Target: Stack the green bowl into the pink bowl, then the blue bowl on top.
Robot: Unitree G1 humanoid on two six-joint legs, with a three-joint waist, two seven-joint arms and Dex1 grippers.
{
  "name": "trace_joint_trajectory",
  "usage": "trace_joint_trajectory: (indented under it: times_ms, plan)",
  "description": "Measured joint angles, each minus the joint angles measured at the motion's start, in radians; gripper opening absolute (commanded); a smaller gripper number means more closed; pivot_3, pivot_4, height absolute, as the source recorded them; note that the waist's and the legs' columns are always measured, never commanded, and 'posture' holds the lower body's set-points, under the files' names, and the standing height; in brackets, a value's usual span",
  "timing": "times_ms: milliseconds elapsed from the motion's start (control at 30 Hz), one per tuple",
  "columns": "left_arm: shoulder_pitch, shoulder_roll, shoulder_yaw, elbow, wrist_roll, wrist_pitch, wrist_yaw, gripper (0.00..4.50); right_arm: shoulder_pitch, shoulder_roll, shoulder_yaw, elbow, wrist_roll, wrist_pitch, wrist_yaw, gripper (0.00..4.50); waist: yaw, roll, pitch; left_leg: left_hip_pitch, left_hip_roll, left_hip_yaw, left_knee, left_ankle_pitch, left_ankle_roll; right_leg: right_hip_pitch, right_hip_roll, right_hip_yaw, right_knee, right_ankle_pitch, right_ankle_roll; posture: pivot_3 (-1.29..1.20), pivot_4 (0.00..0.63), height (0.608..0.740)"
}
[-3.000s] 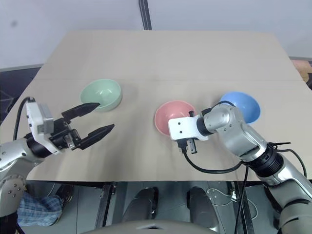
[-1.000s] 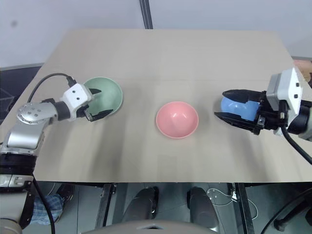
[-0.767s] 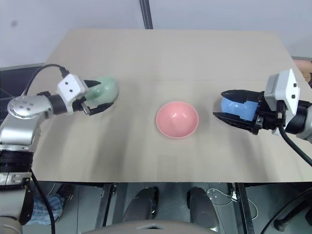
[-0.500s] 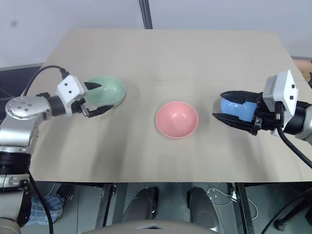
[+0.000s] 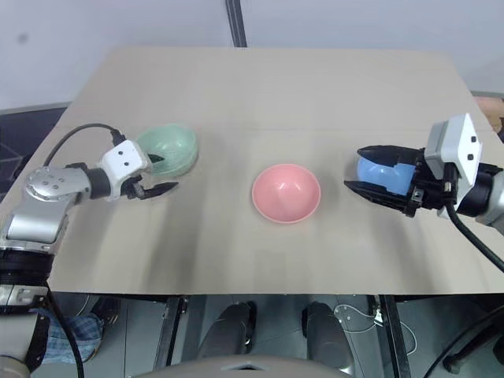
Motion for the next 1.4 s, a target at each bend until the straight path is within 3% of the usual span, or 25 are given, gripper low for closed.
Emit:
trace_joint_trajectory:
  times_ms: [200, 467, 767, 933, 1133, 1200, 1400]
  plan:
    - [-0.040, -0.011, -0.024, 0.068, 0.041, -0.045, 0.006, 0.06, 0.018, 0.000, 0.006, 0.003, -0.011, -0.011, 0.000, 2.87, 0.001, 0.000, 0.000, 0.000, 0.000, 0.000, 0.000, 0.000, 0.000, 0.000, 0.000, 0.000, 0.000, 0.000, 0.000, 0.00, 0.150, 0.740]
    - [-0.095, -0.013, -0.048, 0.045, 0.052, -0.095, -0.041, 0.06, 0.037, 0.000, 0.007, 0.003, -0.015, -0.033, -0.002, 2.87, 0.001, 0.000, 0.000, -0.001, 0.000, -0.001, 0.001, 0.000, 0.000, 0.000, 0.000, 0.000, 0.001, 0.000, 0.000, 0.00, 0.150, 0.740]
    - [-0.178, 0.033, -0.119, -0.161, -0.033, -0.204, -0.332, 0.06, 0.039, -0.003, 0.012, 0.025, -0.017, -0.051, 0.003, 2.87, -0.003, 0.000, 0.000, -0.001, 0.000, 0.000, 0.002, 0.000, 0.000, 0.000, 0.001, 0.000, 0.001, 0.000, 0.000, 0.00, 0.150, 0.740]
    - [-0.285, 0.041, -0.202, -0.157, -0.025, -0.346, -0.479, 0.06, 0.021, -0.007, 0.030, 0.043, -0.027, -0.066, 0.019, 2.87, 0.002, 0.000, 0.000, -0.001, 0.000, -0.001, 0.004, 0.000, 0.000, 0.000, 0.001, 0.000, 0.002, 0.000, 0.000, 0.00, 0.150, 0.740]
    - [-0.471, -0.057, -0.317, -0.039, 0.012, -0.537, -0.593, 0.06, -0.008, -0.007, 0.061, 0.053, -0.036, -0.075, 0.020, 2.87, 0.002, -0.001, 0.001, -0.002, 0.000, -0.001, 0.008, 0.000, 0.000, 0.001, 0.001, -0.001, 0.004, 0.000, 0.000, 0.00, 0.150, 0.740]
    - [-0.561, -0.129, -0.377, 0.045, 0.027, -0.633, -0.626, 0.06, -0.013, -0.006, 0.068, 0.058, -0.038, -0.076, 0.019, 2.87, 0.003, -0.001, 0.001, -0.003, -0.001, -0.002, 0.010, 0.000, 0.000, 0.000, 0.001, -0.001, 0.005, 0.000, 0.000, 0.00, 0.150, 0.740]
    - [-0.667, -0.253, -0.466, 0.158, 0.027, -0.777, -0.636, 0.06, -0.018, -0.001, 0.077, 0.057, -0.039, -0.078, 0.003, 2.87, -0.005, -0.001, 0.001, -0.002, 0.000, -0.001, 0.010, 0.000, 0.000, 0.000, 0.002, 0.000, 0.007, 0.000, 0.000, 0.00, 0.150, 0.740]
